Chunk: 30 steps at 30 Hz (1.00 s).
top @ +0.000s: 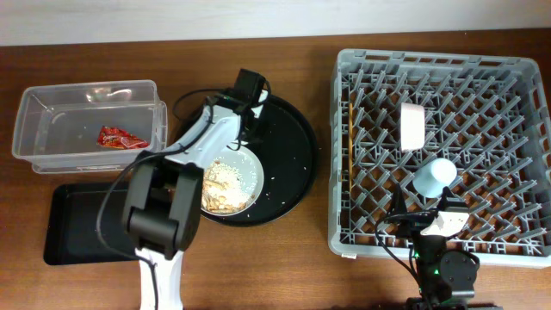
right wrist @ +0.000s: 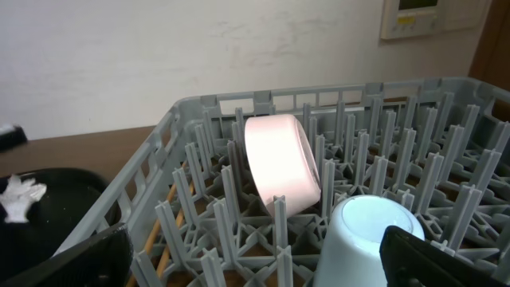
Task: Sort waste into correct bins and load items into the dishwasher rack
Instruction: 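Grasp the white tissue with the left gripper and drop it in the clear bin, then pick up the carrot with the left gripper and place it on the black tray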
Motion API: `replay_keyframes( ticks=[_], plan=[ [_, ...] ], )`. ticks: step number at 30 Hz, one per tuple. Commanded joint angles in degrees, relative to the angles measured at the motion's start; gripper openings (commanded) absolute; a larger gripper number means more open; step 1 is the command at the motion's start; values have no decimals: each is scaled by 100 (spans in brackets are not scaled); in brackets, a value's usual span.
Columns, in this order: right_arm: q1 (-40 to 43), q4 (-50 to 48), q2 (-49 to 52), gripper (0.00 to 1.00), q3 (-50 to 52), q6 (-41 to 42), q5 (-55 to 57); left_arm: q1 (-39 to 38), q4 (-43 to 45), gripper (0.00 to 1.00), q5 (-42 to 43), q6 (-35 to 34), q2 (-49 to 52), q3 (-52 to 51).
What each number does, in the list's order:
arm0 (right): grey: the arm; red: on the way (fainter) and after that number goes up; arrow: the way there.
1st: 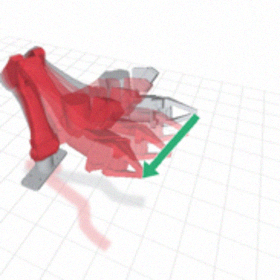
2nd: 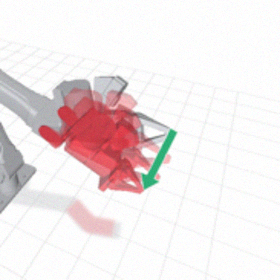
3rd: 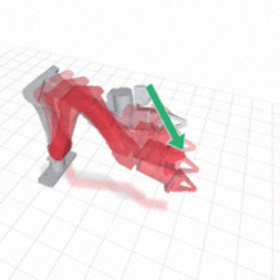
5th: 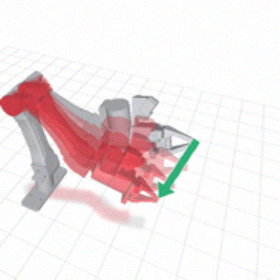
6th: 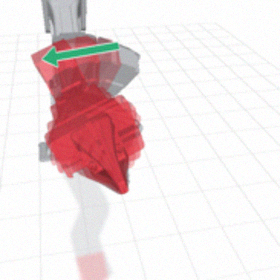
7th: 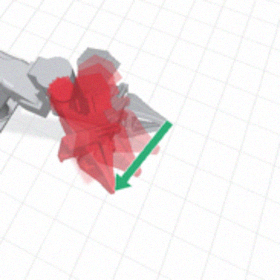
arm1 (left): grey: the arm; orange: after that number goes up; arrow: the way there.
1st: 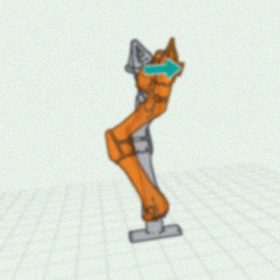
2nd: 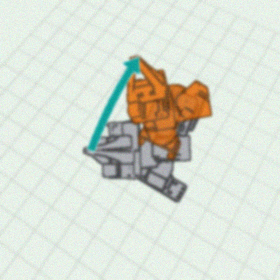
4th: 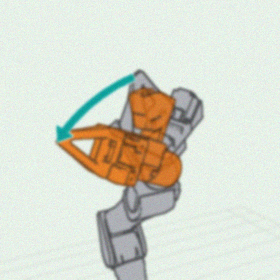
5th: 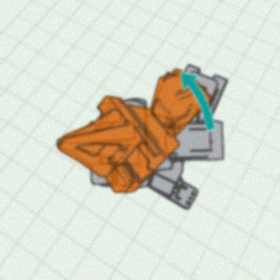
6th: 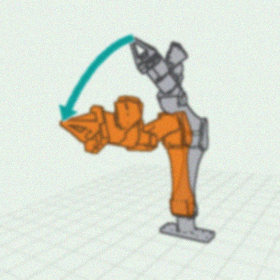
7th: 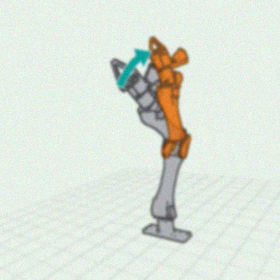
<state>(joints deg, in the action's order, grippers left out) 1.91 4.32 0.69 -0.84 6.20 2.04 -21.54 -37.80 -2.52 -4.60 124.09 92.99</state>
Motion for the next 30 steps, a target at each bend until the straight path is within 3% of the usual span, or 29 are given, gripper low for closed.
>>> replay_keyframes(
  ticks=[1, 4, 6, 10, 12, 13, 16, 19, 21, 23, 24, 30],
  plan=[
    [42, 13, -33, 98, 52, 22, -11, 295, -726, 0, -603, -835, -1279, 428],
    [42, 13, -33, 98, 52, 22, -11, 1386, -1530, 0, -1191, -1196, -1928, 428],
    [42, 13, -33, 98, 52, 22, -11, 2234, -1622, 0, -981, -1451, -1886, 391],
    [42, 13, -33, 98, 52, 22, -11, 3027, -1486, 1, -625, -1517, -1641, 363],
    [42, 13, -33, 98, 52, 22, -11, 3150, -1169, 59, -313, -1064, -1504, 372],
    [42, 13, -33, 98, 52, 22, -11, 3132, -1239, 67, 20, -866, -1537, 452],
    [42, 13, -33, 98, 52, 22, -11, 2870, -1845, 70, 435, -855, -1716, 734],
    [42, 13, -33, 98, 52, 22, -11, 2103, -2103, 70, 372, -551, -1718, 702],
    [42, 13, -33, 98, 52, 22, -11, 1530, -2004, 70, -125, -509, -1541, 595],
    [42, 13, -33, 98, 52, 22, -11, 1113, -1587, 68, -282, -44, -1217, 426],
    [42, 13, -33, 98, 52, 22, -11, 1001, -1467, 64, -533, -48, -1029, 411],
    [42, 13, -33, 98, 52, 22, -11, 931, -905, 57, -623, -61, 146, 411]
  ],
)
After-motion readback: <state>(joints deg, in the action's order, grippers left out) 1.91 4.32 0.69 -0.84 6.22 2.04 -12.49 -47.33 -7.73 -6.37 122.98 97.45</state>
